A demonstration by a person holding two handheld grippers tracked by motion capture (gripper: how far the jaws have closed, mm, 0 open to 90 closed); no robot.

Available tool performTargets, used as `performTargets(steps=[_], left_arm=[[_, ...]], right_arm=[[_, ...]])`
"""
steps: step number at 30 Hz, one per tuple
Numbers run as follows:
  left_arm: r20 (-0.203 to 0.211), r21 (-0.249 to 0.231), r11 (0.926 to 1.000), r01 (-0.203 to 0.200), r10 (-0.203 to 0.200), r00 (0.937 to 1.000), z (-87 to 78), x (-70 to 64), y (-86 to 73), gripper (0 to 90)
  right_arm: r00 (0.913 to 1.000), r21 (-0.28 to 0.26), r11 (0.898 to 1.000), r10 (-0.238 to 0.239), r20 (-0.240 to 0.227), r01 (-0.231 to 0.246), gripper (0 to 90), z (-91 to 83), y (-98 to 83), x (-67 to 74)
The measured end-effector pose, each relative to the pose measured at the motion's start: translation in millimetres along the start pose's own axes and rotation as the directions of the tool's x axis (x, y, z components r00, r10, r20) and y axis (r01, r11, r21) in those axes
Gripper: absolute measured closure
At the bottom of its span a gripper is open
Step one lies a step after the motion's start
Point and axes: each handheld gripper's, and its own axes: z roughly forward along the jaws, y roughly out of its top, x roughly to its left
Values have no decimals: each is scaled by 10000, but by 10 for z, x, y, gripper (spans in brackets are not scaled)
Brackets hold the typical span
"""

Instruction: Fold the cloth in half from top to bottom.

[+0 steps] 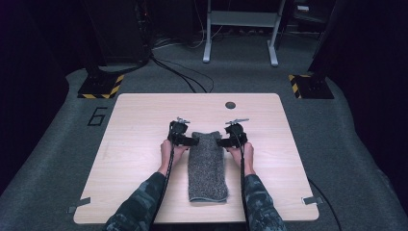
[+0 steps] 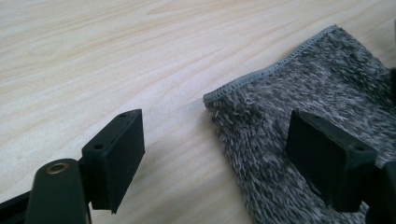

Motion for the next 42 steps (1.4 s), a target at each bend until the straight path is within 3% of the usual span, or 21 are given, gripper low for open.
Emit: performTargets(steps=[2, 5, 9, 13, 22, 26, 30, 34, 42], left_arm=[[-54, 11, 10000, -75, 75, 10000, 7, -1, 17, 238], [-175, -209, 9998, -46, 42, 9998, 23, -23, 26, 269], [-240, -110, 9999, -24, 22, 9997, 75, -71, 20, 322], [-169, -33, 10000, -86, 85, 9998, 108, -90, 1, 426], [-728, -424, 9985, -334, 302, 9969, 129, -236, -45, 687], [-615, -457, 9984, -345, 317, 9976, 131, -263, -53, 784], [-538, -623, 9979, -194, 160, 9984, 137, -260, -69, 820], [-527, -674, 9973, -285, 249, 9983, 140, -266, -76, 835], [-503, -655, 9977, -197, 164, 9986, 137, -263, -76, 843]], right_arm=[[9997, -43, 9999, 99, 205, -98, 346, 35, 32, 5], [9985, -170, 9998, -110, 536, 120, 372, 99, 59, 30], [9990, -36, 10000, 66, 453, -64, 402, 198, 86, 50], [9980, 103, 9999, -109, 616, 103, 476, 243, 102, 103], [9951, 91, 9996, -261, 953, 254, 688, 248, 88, 224], [9956, 16, 9999, -170, 923, 169, 711, 244, 71, 242], [9960, -59, 9999, -141, 887, 147, 769, 245, 60, 253], [9970, -183, 9998, 84, 770, -70, 818, 244, 40, 264], [9968, -316, 9994, 161, 784, -136, 850, 246, 25, 284]])
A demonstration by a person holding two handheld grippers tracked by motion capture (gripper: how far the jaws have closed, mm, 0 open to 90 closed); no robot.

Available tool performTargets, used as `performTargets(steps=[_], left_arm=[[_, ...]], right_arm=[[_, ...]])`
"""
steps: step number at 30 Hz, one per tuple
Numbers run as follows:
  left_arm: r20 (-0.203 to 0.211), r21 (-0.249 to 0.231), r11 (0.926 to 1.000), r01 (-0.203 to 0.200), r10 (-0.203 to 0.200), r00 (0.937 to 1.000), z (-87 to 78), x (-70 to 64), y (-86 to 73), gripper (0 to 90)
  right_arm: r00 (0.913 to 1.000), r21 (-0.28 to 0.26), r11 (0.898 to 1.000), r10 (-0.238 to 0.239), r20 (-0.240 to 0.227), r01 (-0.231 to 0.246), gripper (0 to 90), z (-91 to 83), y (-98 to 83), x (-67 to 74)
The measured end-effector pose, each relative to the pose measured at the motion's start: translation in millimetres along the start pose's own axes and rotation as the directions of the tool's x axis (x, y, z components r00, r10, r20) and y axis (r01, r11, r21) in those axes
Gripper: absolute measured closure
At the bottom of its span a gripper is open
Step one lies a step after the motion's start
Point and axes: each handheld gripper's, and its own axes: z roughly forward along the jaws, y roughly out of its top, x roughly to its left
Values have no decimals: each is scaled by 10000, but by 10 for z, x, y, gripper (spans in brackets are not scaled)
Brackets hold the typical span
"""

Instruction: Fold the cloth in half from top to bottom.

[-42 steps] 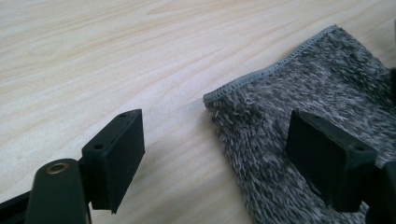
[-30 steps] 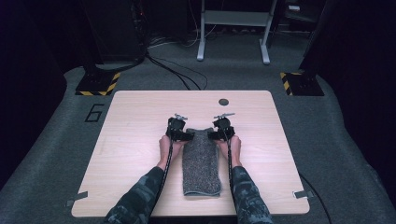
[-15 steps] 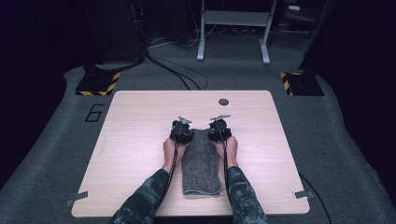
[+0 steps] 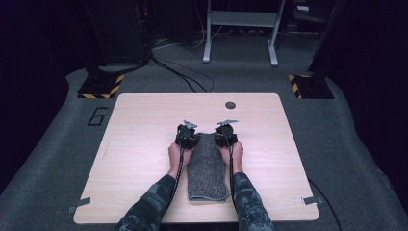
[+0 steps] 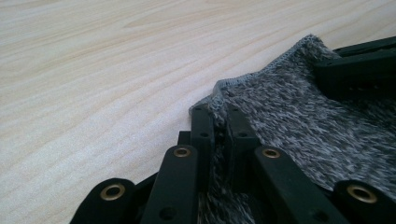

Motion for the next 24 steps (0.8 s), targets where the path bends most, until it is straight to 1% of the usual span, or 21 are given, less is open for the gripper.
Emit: performTargets(steps=[1, 2, 3, 5, 8, 9, 10, 11, 12, 13, 14, 15, 16, 17, 18, 22, 23, 24], left_arm=[[39, 5, 10000, 4, -4, 10000, -2, 8, -2, 845], [61, -24, 9999, 107, -106, 9999, -1, 13, -4, 846], [105, -113, 9997, 228, -227, 9997, 3, 18, -9, 848], [106, -44, 9998, 177, -177, 9998, -3, 22, -6, 849], [-14, -60, 9999, 144, -144, 9999, -14, 11, -5, 851], [18, -63, 9999, 141, -140, 9999, -23, 18, -10, 850], [38, -168, 9997, 174, -173, 9998, -28, 23, -17, 850], [55, -190, 9994, 293, -292, 9996, -38, 18, -24, 850], [58, -292, 9993, 242, -240, 9997, -48, 26, -28, 850], [71, -379, 9988, 311, -309, 9995, -66, 24, -34, 850], [86, -524, 9980, 340, -336, 9994, -74, 22, -33, 850], [119, -584, 9976, 374, -368, 9993, -87, 21, -30, 850], [108, -636, 9975, 318, -312, 9995, -108, 21, -23, 850], [121, -798, 9961, 364, -355, 9993, -124, 11, -14, 850], [122, -846, 9961, 256, -247, 9996, -151, 11, -1, 850], [76, -1264, 9920, 73, -64, 10000, -243, -11, 54, 849], [93, -1245, 9922, -19, 31, 10000, -269, -12, 71, 849], [39, -1350, 9908, -100, 106, 9999, -286, -22, 83, 849]], right_arm=[[10000, -22, 10000, 6, 48, -6, 852, -1, -4, 12], [9999, -115, 9999, -100, 64, 101, 853, -1, -17, 14], [10000, -191, 9998, -12, 31, 12, 854, -4, -30, 12], [9998, -294, 9993, 208, -75, -210, 858, -4, -43, -4], [10000, -328, 9995, 17, 79, -14, 860, -19, -50, 16], [10000, -377, 9993, -13, 74, 15, 861, -30, -58, 27], [10000, -424, 9991, -15, 65, 18, 860, -47, -69, 36], [10000, -513, 9987, -71, 53, 74, 860, -63, -74, 34], [10000, -633, 9979, -95, 20, 97, 860, -92, -80, 40], [9998, -843, 9963, -190, 54, 194, 860, -119, -85, 36], [9999, -913, 9957, -141, -25, 138, 860, -146, -90, 35], [9998, -972, 9951, -192, -13, 190, 859, -164, -93, 30], [9997, -1054, 9941, -243, -16, 240, 860, -182, -94, 26], [9996, -1098, 9936, -268, -25, 264, 860, -203, -92, 25], [9997, -1184, 9927, -243, -16, 239, 860, -223, -86, 27], [9987, -1560, 9865, -493, 97, 502, 859, -326, -39, 40], [9987, -1623, 9854, -509, 75, 515, 859, -357, -25, 44], [9987, -1759, 9831, -506, 93, 515, 859, -382, -8, 46]])
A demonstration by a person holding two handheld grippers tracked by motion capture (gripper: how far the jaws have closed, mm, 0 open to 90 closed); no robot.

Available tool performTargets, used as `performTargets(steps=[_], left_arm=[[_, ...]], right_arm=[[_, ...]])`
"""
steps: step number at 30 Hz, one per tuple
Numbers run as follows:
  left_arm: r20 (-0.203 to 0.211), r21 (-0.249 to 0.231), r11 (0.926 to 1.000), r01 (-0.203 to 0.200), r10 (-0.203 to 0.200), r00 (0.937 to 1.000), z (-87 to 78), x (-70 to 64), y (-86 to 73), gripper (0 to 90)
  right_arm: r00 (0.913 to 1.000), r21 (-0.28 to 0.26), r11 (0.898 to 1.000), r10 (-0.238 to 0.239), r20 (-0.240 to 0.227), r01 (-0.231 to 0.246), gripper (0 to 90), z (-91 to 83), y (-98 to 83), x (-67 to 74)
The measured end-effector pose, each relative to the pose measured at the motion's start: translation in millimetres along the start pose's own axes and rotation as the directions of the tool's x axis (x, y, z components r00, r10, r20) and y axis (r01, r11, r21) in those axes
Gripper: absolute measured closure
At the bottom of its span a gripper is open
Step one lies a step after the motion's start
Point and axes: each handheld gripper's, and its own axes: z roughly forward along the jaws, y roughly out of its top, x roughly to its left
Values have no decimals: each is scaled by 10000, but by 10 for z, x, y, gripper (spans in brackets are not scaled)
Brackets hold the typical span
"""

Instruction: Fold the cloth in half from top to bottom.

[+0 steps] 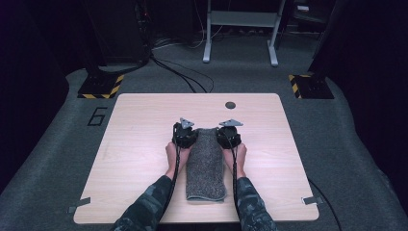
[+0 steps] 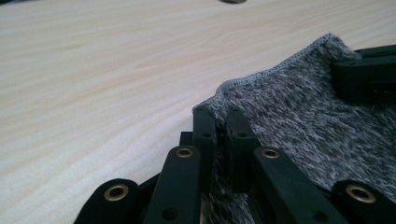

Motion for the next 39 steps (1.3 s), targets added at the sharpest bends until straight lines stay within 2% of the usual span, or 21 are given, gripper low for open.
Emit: performTargets(steps=[1, 5, 10, 14, 15, 19, 24, 25, 27, 30, 39], left_arm=[[19, -25, 9999, -126, 126, 9999, -22, -1, 19, 848], [94, -313, 9993, -212, 215, 9997, -108, 4, 101, 848], [101, -685, 9969, -385, 393, 9992, -197, -2, 182, 848], [161, -888, 9949, -476, 492, 9987, -256, 9, 242, 848], [126, -990, 9938, -506, 521, 9986, -267, 10, 258, 847], [-6, -1066, 9907, -844, 848, 9964, -311, 7, 327, 847], [60, -1344, 9874, -832, 847, 9964, -394, 6, 358, 847], [82, -1386, 9864, -882, 902, 9959, -429, -11, 344, 847], [118, -1510, 9829, -1052, 1082, 9941, -488, -46, 306, 847], [229, -1702, 9795, -1078, 1133, 9933, -546, -77, 255, 847], [564, -1743, 9768, -1246, 1363, 9891, -656, -145, 100, 845]], right_arm=[[10000, -84, 10000, 18, -4, -18, 859, -25, 17, -2], [9998, -344, 9992, -211, 61, 213, 859, -98, 67, -1], [9998, -673, 9976, -188, -80, 182, 858, -161, 99, -13], [9992, -1066, 9936, -388, -99, 375, 858, -232, 156, -22], [9995, -1116, 9933, -312, -106, 298, 859, -248, 172, -15], [9987, -1420, 9886, -513, -73, 497, 858, -301, 252, -18], [9980, -1810, 9821, -572, -270, 514, 858, -375, 330, -22], [9981, -1880, 9812, -507, -356, 431, 858, -400, 322, -14], [9969, -2037, 9773, -675, -393, 581, 857, -453, 285, 4], [9964, -2252, 9729, -665, -517, 532, 856, -536, 203, 22], [9933, -2526, 9653, -881, -742, 667, 854, -725, -43, 88]])
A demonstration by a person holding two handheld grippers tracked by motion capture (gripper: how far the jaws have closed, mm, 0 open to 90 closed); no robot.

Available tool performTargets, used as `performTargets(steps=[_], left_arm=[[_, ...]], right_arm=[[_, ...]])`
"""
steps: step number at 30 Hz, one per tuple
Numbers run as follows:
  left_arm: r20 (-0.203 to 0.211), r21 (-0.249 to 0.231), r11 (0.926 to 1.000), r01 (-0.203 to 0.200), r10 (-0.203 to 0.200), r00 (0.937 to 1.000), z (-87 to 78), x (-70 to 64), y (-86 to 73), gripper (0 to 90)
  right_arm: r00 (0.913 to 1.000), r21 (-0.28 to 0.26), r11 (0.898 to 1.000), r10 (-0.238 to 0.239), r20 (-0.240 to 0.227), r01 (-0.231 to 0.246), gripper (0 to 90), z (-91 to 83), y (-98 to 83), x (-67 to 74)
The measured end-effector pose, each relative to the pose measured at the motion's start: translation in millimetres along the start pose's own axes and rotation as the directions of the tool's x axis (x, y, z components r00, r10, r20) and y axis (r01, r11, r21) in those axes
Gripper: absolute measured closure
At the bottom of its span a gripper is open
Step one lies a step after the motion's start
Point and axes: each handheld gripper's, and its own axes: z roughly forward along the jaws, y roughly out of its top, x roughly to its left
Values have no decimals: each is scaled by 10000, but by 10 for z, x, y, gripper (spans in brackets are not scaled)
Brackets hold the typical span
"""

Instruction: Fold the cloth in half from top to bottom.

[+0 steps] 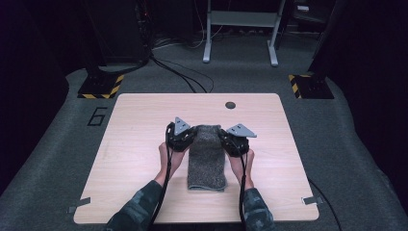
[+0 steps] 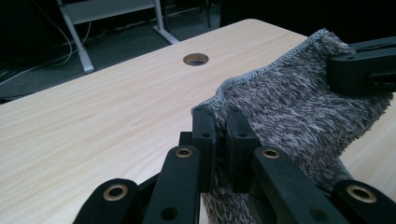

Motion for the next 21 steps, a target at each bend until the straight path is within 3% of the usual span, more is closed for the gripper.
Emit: performTargets(steps=[8, 21], left_arm=[[259, 217, 9992, -331, 325, 9991, -100, -94, -147, 842], [728, 554, 9977, -383, 342, 9968, -207, -203, -389, 836]], right_arm=[[9998, 66, 10000, -38, -184, 39, 853, -122, -174, 82], [9988, 471, 9988, -116, -477, 139, 849, -289, -462, 205]])
